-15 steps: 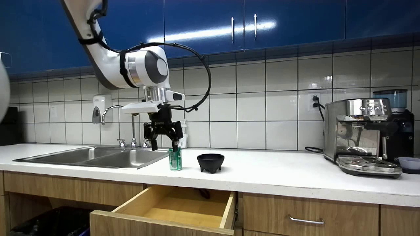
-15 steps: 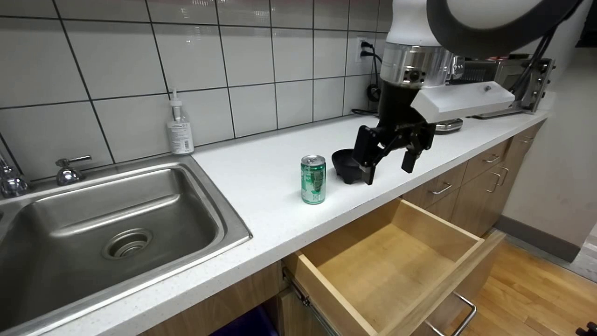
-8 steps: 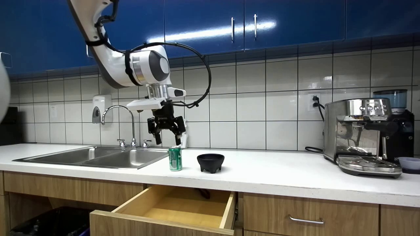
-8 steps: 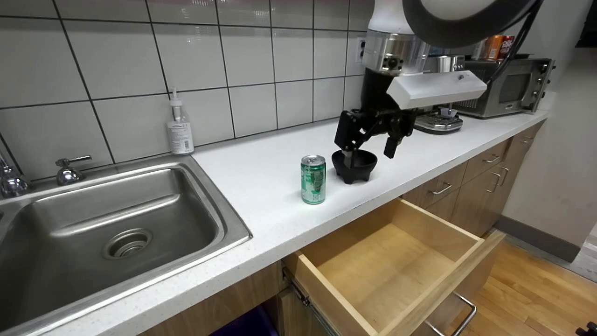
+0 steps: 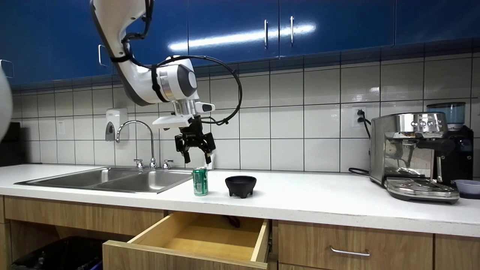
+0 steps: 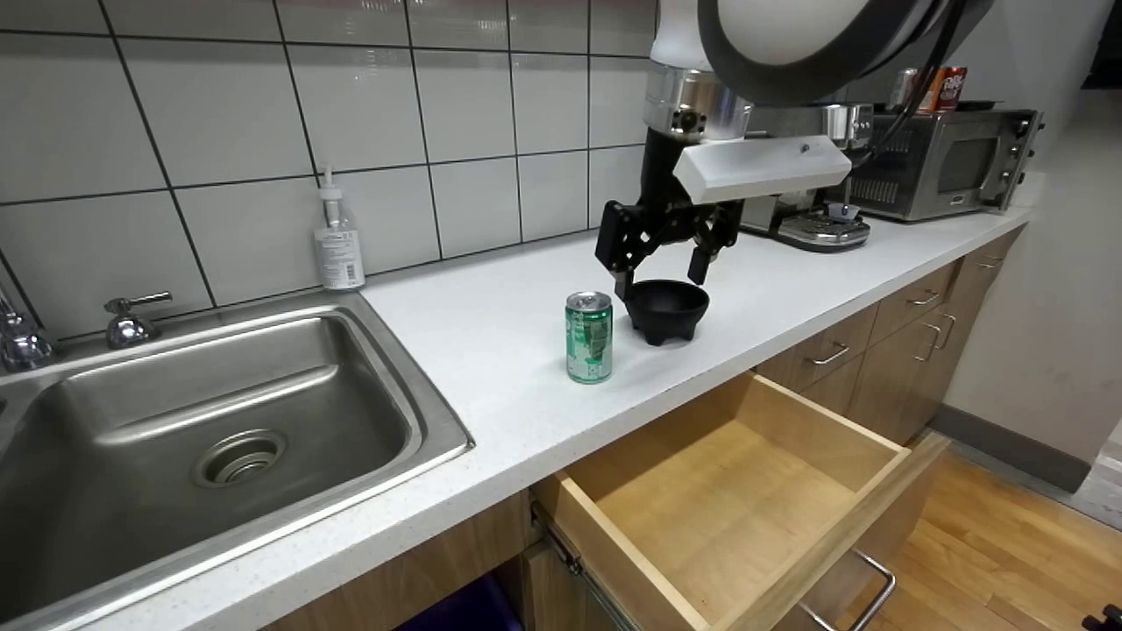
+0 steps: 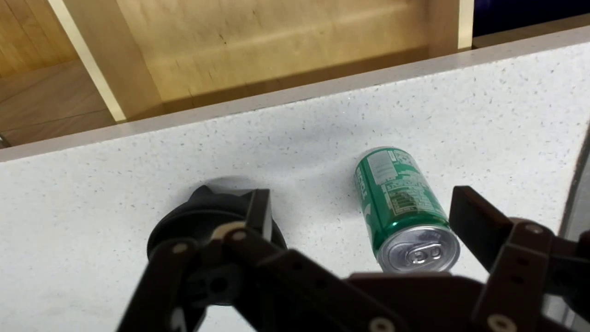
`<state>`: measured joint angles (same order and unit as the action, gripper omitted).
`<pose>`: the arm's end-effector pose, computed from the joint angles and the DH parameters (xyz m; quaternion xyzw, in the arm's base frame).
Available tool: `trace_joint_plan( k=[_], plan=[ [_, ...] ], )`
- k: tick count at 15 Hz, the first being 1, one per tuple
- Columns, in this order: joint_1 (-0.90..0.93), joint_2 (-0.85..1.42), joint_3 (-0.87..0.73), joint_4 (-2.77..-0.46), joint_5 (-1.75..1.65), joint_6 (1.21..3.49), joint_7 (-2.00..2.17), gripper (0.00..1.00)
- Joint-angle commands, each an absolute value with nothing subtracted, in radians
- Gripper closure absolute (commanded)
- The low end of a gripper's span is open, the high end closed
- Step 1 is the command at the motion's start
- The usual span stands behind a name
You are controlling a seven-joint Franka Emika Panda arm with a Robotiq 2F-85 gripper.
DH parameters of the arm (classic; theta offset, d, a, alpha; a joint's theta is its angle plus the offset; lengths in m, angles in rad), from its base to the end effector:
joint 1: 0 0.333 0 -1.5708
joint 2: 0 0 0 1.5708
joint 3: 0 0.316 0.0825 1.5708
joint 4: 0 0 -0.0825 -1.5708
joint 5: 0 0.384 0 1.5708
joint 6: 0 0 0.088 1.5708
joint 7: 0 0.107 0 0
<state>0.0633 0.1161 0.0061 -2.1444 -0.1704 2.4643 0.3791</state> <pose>0.5737 0.0401 0.3696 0.9887 -0.0931 0.1121 0.0354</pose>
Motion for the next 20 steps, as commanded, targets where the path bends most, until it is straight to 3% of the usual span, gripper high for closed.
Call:
trace_joint_plan(
  k=[1,20],
  plan=[
    [0.065,0.123,0.004,-2.136,-0.168,2.462,0.378,0.00],
    [0.071,0.191,0.006,-2.064,-0.169,2.501,0.311,0.00]
  ],
)
